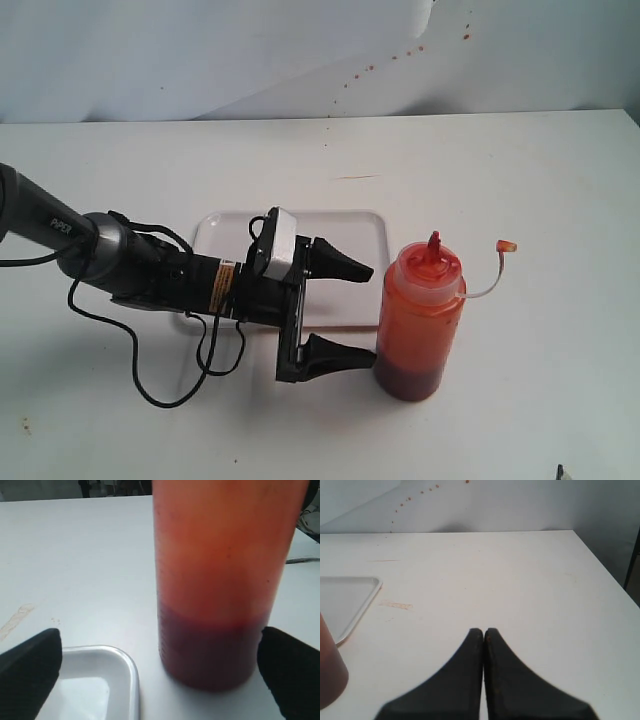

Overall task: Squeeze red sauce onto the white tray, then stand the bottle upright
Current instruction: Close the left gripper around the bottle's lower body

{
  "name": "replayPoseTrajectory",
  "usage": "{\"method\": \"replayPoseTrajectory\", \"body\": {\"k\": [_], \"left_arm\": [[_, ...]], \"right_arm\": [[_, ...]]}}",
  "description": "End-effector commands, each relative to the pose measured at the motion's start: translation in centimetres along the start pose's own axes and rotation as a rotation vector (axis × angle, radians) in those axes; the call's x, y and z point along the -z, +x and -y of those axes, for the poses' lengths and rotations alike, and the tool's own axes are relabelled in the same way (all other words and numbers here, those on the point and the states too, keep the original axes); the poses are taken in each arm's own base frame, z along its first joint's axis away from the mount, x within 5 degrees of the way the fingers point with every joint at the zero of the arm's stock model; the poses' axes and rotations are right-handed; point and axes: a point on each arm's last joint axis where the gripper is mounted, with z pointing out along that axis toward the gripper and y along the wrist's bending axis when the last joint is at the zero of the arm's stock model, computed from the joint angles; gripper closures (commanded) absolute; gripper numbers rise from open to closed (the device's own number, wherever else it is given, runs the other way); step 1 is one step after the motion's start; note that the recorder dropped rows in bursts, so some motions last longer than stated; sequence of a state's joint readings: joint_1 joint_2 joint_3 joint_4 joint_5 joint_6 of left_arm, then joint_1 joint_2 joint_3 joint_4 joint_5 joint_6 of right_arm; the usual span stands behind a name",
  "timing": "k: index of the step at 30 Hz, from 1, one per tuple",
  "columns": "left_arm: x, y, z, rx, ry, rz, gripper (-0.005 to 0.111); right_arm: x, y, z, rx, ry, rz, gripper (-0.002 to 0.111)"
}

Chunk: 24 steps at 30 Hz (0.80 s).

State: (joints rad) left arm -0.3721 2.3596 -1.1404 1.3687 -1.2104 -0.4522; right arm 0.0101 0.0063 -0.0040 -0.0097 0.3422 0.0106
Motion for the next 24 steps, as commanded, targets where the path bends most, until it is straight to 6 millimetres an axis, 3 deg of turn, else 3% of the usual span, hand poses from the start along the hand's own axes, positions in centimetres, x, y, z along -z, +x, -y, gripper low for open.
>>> {"method": "replayPoseTrajectory", "body": {"k": [1, 24], "left_arm": [[-0.17, -0.22, 0.03, -0.026, 0.010, 0.011, 0.002], [-0.57, -0.10, 0.69, -0.010, 0.065, -0.011, 0.002]], "right_arm": [[0.00, 0.10, -0.01, 0.000, -0.001, 0.003, 0.108], [0.00, 0.10, -0.01, 0.000, -0.001, 0.003, 0.108]]}}
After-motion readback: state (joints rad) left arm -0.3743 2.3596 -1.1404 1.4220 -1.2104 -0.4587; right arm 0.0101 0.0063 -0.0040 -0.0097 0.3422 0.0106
